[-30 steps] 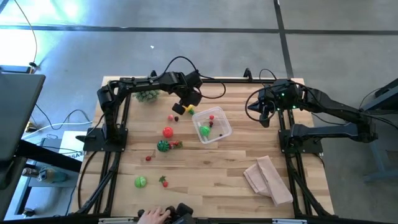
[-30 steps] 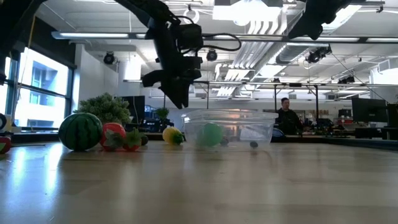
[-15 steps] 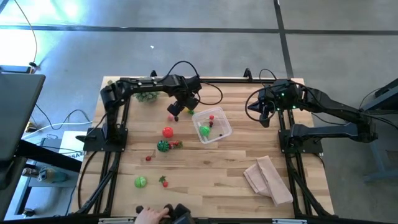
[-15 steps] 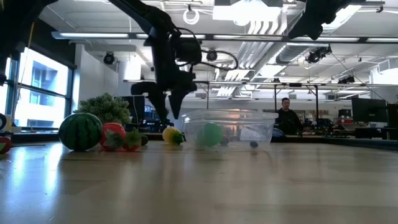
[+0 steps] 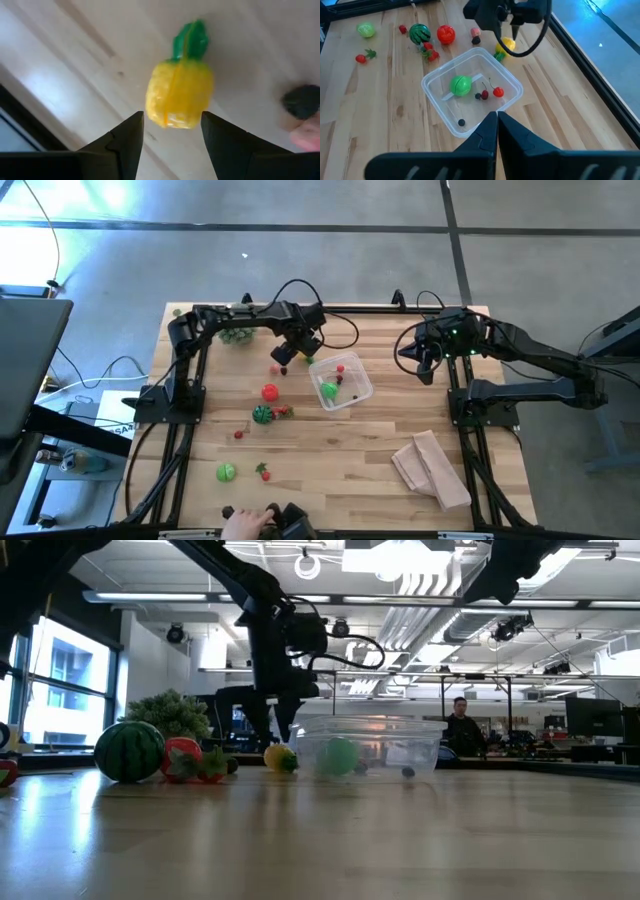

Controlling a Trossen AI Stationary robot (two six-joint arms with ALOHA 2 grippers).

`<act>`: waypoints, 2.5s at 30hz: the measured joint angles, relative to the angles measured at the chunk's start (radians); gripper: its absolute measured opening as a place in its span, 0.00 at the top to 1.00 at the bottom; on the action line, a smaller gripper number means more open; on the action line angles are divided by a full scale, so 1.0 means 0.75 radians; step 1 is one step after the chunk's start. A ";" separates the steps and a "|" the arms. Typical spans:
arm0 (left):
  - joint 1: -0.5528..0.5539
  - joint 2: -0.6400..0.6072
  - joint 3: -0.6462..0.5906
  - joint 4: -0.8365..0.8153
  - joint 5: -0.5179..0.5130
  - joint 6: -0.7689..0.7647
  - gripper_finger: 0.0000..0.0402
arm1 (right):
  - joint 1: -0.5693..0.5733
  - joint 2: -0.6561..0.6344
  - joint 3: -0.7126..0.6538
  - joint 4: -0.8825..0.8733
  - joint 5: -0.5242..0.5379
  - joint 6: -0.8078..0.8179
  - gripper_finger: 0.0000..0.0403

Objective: Pick and placing Produce into tupperware
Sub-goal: Put the yellow pineapple into the transparent bin

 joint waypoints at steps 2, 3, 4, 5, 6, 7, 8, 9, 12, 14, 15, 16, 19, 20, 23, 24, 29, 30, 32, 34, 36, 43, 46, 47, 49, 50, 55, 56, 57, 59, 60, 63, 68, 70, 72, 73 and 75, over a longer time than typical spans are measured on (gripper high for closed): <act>-0.011 0.014 -0.001 0.025 -0.029 -0.010 0.53 | 0.000 0.000 0.000 0.000 0.000 0.000 0.99; -0.012 0.015 -0.002 0.029 -0.057 -0.013 0.53 | 0.000 0.000 0.000 0.000 0.000 0.000 0.99; -0.014 0.013 -0.002 0.053 -0.085 -0.013 0.53 | 0.000 0.000 0.000 0.000 0.000 0.000 0.99; -0.020 0.011 0.000 0.081 -0.101 -0.013 0.53 | 0.000 0.000 0.000 0.000 0.000 0.000 0.99; -0.024 0.011 0.001 0.097 -0.110 -0.013 0.53 | 0.000 0.000 0.000 0.000 0.000 0.000 0.99; -0.024 0.011 0.001 0.104 -0.110 -0.014 0.53 | 0.000 0.000 0.000 0.000 0.000 0.000 0.99; -0.025 0.011 0.000 0.113 -0.107 -0.015 0.53 | 0.000 0.000 0.000 0.000 0.001 0.000 0.99; -0.029 0.011 0.000 0.126 -0.100 -0.014 0.53 | 0.000 0.000 0.000 0.000 0.000 0.000 0.99; -0.033 0.011 0.000 0.134 -0.094 -0.023 0.53 | 0.000 0.000 0.000 0.000 0.001 0.000 0.99; -0.042 0.011 0.000 0.134 -0.092 -0.002 0.53 | 0.000 0.000 0.000 0.000 0.001 0.000 0.99; -0.042 0.011 0.000 0.135 -0.092 0.019 0.53 | 0.000 0.000 0.000 0.000 0.001 0.000 0.99; -0.042 0.011 0.000 0.135 -0.088 0.041 0.53 | 0.000 0.000 0.000 0.000 0.001 0.000 0.99; -0.042 0.011 0.000 0.134 -0.076 0.108 0.53 | 0.000 0.000 0.000 0.000 0.001 0.000 0.99; -0.041 0.011 0.000 0.133 -0.074 0.135 0.53 | 0.000 0.000 0.000 0.000 0.001 0.000 0.99; -0.042 0.011 0.000 0.133 -0.061 0.199 0.53 | 0.000 0.000 0.000 0.000 0.001 0.000 0.99; -0.042 0.011 0.000 0.133 -0.046 0.215 0.53 | 0.000 0.000 0.000 0.000 0.001 0.000 0.99; -0.042 0.011 0.000 0.132 0.010 0.245 0.53 | 0.000 0.000 0.000 0.000 0.001 0.000 0.99; -0.042 0.011 0.000 0.133 0.023 0.245 0.53 | 0.000 0.000 0.000 0.000 0.001 0.000 0.99; -0.042 0.011 0.000 0.133 0.063 0.246 0.53 | 0.000 0.000 0.000 0.000 0.001 0.000 0.99; -0.042 0.011 0.000 0.131 0.115 0.246 0.53 | 0.000 0.000 0.000 0.000 0.001 0.000 0.99; -0.042 0.011 0.000 0.131 0.161 0.246 0.53 | 0.000 0.000 0.000 0.000 0.001 0.000 0.99; -0.053 0.011 0.000 0.130 0.218 0.245 0.53 | 0.000 0.000 0.000 0.000 0.001 0.000 0.99; -0.059 0.011 0.000 0.132 0.222 0.231 0.53 | 0.000 0.000 0.000 0.000 0.001 0.000 0.99; -0.060 0.011 0.000 0.133 0.222 0.231 0.53 | 0.000 0.000 0.000 0.000 0.001 0.000 0.99; -0.068 0.011 0.000 0.132 0.222 0.231 0.53 | 0.000 0.000 0.000 0.000 0.001 0.000 0.99; -0.068 0.011 0.000 0.132 0.222 0.231 0.53 | 0.000 0.000 0.000 0.000 0.001 0.000 0.99; -0.068 0.011 0.000 0.132 0.222 0.215 0.53 | 0.000 0.000 0.000 -0.001 0.001 0.000 0.99; -0.068 0.011 0.000 0.132 0.222 0.198 0.53 | 0.000 0.000 0.000 0.000 0.001 0.000 0.99; -0.068 0.011 0.000 0.133 0.222 0.186 0.53 | 0.000 0.000 0.000 0.000 0.001 0.000 0.99; -0.070 0.011 0.000 0.133 0.227 0.175 0.53 | 0.000 0.000 0.000 0.000 0.001 0.000 0.99; -0.074 0.011 0.000 0.133 0.229 0.175 0.53 | 0.000 0.000 0.000 0.000 0.001 0.000 0.99; -0.087 0.011 0.000 0.133 0.232 0.175 0.53 | 0.001 0.000 0.000 0.000 0.001 0.000 0.99; -0.123 0.011 0.000 0.132 0.220 0.175 0.53 | 0.000 0.000 0.000 -0.001 0.001 0.000 0.99; -0.136 0.011 0.000 0.136 0.171 0.164 0.53 | 0.000 0.000 0.000 0.000 0.001 0.000 0.99; -0.139 0.011 0.000 0.153 0.115 0.156 0.53 | 0.000 0.000 0.000 0.000 0.001 0.000 0.99; -0.139 0.011 0.000 0.158 0.096 0.149 0.53 | 0.000 0.000 0.000 0.000 0.001 0.000 0.99; -0.135 0.011 0.000 0.165 0.080 0.106 0.53 | 0.000 0.000 0.000 0.000 0.001 0.000 0.99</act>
